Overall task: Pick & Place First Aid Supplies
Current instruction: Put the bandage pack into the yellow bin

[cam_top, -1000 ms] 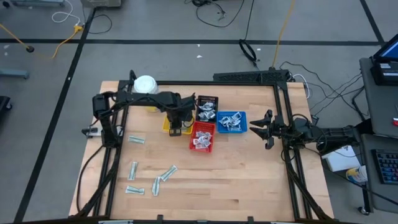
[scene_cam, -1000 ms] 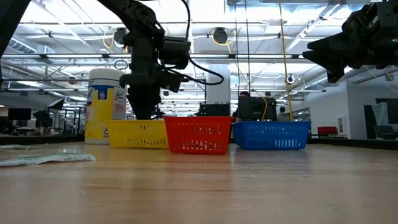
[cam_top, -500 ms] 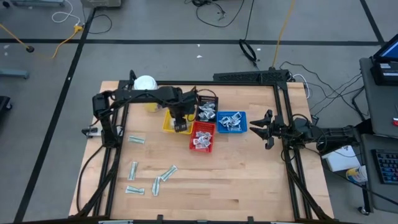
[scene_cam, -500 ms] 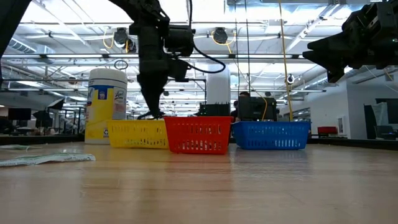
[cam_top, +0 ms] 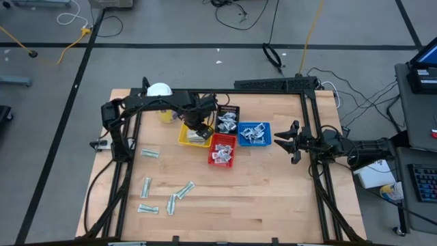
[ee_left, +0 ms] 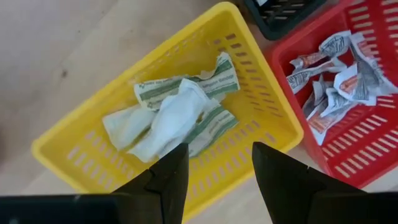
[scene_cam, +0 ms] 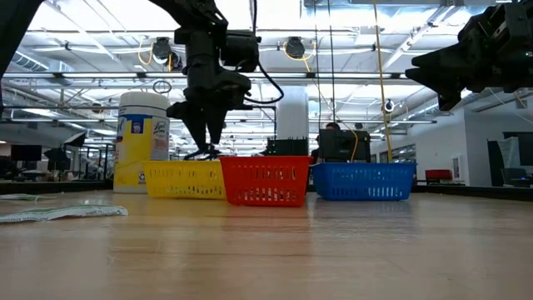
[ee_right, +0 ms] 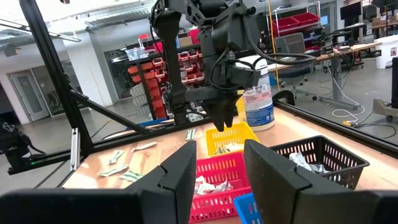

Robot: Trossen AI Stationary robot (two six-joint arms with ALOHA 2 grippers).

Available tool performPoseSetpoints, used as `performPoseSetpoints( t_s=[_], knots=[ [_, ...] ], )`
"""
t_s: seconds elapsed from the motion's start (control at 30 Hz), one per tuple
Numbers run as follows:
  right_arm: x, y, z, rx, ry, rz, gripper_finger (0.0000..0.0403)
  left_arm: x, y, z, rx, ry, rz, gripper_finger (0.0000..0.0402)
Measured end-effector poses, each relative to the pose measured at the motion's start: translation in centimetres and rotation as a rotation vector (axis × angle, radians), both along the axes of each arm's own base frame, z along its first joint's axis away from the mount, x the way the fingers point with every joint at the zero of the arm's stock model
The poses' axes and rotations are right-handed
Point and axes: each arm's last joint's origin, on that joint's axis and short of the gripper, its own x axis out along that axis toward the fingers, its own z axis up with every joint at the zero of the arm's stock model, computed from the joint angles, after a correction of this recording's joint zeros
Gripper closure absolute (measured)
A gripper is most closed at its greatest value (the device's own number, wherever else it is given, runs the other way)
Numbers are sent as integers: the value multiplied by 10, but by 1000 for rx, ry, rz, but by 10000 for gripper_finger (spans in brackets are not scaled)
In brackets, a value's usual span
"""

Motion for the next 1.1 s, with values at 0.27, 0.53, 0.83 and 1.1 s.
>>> performPoseSetpoints(
  t_s=[0.27,0.53,0.83,1.1],
  knots=[
    [0,0,0,0,0,0,273,-1,-40,3,1,-15,-28,222],
    [0,0,0,0,0,0,273,-3,-89,-8,-27,46,-61,222],
    [0,0,0,0,0,0,273,-12,-151,-11,-20,77,-113,222],
    [0,0,0,0,0,0,273,-20,-193,-11,-21,92,-136,222]
  ],
)
